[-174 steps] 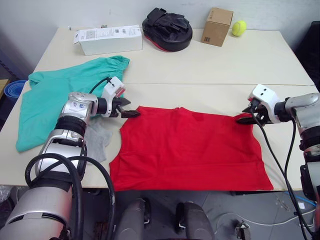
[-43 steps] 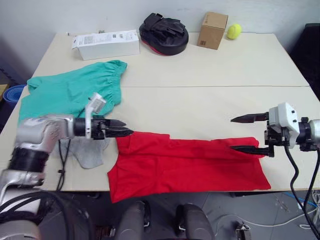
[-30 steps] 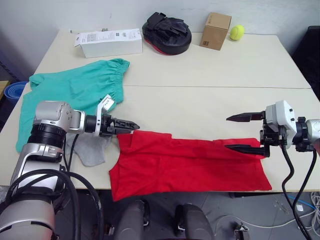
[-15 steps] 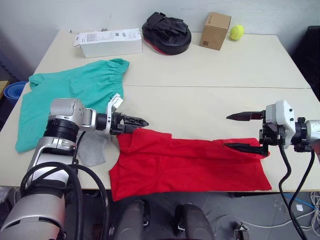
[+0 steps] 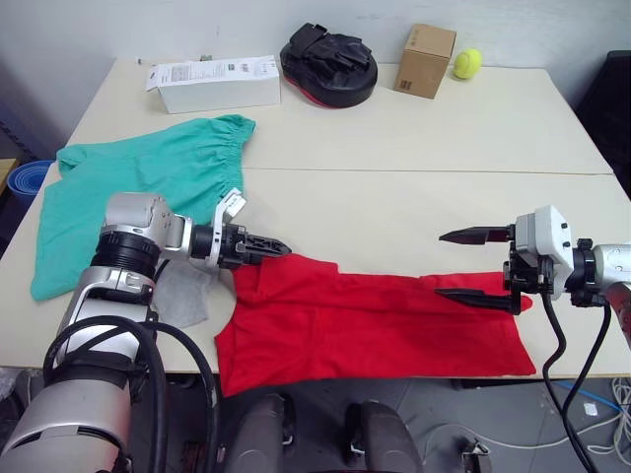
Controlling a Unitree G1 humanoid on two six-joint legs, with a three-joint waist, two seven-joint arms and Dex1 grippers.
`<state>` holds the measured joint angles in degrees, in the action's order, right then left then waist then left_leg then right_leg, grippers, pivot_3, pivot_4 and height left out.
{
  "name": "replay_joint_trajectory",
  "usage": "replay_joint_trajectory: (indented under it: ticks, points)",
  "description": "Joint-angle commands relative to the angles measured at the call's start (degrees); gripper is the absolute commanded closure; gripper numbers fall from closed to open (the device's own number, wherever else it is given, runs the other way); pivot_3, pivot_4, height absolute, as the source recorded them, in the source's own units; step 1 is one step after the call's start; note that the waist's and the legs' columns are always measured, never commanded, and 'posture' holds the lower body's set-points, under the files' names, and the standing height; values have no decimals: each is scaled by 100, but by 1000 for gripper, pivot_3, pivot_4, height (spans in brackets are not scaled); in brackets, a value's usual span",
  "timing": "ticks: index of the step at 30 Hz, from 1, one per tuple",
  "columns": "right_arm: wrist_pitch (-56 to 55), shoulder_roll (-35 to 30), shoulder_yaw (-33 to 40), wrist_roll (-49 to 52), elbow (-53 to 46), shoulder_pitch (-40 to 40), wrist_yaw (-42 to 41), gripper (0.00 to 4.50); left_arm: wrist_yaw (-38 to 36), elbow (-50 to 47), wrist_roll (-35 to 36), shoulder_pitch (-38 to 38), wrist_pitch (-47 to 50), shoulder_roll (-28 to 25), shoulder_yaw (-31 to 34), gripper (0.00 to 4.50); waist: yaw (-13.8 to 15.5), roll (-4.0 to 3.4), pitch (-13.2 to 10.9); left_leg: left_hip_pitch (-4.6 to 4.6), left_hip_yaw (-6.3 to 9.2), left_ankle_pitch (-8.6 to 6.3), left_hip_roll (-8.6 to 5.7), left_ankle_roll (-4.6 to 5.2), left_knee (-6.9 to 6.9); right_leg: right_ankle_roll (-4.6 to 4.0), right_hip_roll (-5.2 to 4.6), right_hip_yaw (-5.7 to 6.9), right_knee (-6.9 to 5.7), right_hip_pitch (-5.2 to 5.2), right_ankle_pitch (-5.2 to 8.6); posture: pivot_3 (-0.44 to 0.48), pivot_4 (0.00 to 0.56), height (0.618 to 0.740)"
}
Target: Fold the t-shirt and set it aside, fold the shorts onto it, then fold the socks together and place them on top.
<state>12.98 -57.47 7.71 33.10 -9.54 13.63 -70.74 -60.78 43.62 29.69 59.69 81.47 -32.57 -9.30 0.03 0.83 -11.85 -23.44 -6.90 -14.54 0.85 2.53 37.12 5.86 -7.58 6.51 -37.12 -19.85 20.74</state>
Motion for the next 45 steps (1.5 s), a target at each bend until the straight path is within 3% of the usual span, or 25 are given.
replay_joint_trajectory:
  ticks: [1,6,14,17,21,23,27,35,43,45]
  points:
    - [-34,-24,276,-4,-142,12,-43,79,8,63,-36,98,-125,-3,215,3260,-4,0,0,0,0,0,0,0,0,0,0,0,0,0,0,0,150,740]
    - [-30,5,244,-15,-170,24,-63,79,-270,-276,100,14,-493,-89,462,4469,-5,1,-1,0,0,0,0,0,-1,0,0,0,0,-1,0,0,150,740]
    - [-284,3,163,-192,-196,-132,-319,79,-1134,-3256,357,-1122,-1898,-706,475,4469,-18,0,0,-1,1,-3,1,-5,-6,0,1,0,7,-1,0,0,150,740]
    - [-353,25,141,-255,-190,-154,-353,79,-1476,-4358,-107,-1977,-3140,-1180,85,4469,-34,-1,0,6,-1,-3,2,-6,-10,0,2,-3,13,6,0,0,150,740]
    - [-398,62,120,-316,-152,-129,-369,79,-1723,-5127,-792,-3077,-4800,-1678,-221,4469,-23,-2,0,11,-1,-5,3,-8,-17,-2,2,-4,23,11,1,0,150,740]
    - [-437,66,109,-345,-134,-130,-398,79,-1721,-5284,-1204,-3558,-5778,-1815,-313,4469,-22,-3,-1,10,-1,-12,4,-9,-19,-3,-2,-5,29,10,1,0,150,740]
    - [-621,53,66,-464,-106,-198,-552,79,-1558,-5408,-1510,-4029,-6814,-1700,-260,4469,23,-4,-1,5,5,-37,3,-24,-23,-4,-9,-2,40,11,0,0,150,740]
    - [-964,-5,30,-602,-108,-411,-995,79,-1243,-5244,-2136,-4194,-8623,-1435,-305,4469,-16,-5,-1,4,4,-36,3,6,-24,0,-9,7,59,17,-2,0,150,740]
    - [-979,98,-31,-644,-82,-352,-993,79,-1209,-4850,-2838,-4322,-10690,-1566,-431,4469,-15,-6,-2,5,4,-37,5,7,-22,0,-7,13,58,20,-2,0,150,740]
    - [-989,113,-40,-653,-75,-344,-992,79,-1152,-4752,-2841,-4353,-10769,-1566,-413,4469,-15,-7,-2,6,4,-38,6,7,-22,0,-8,14,59,21,-2,0,150,740]
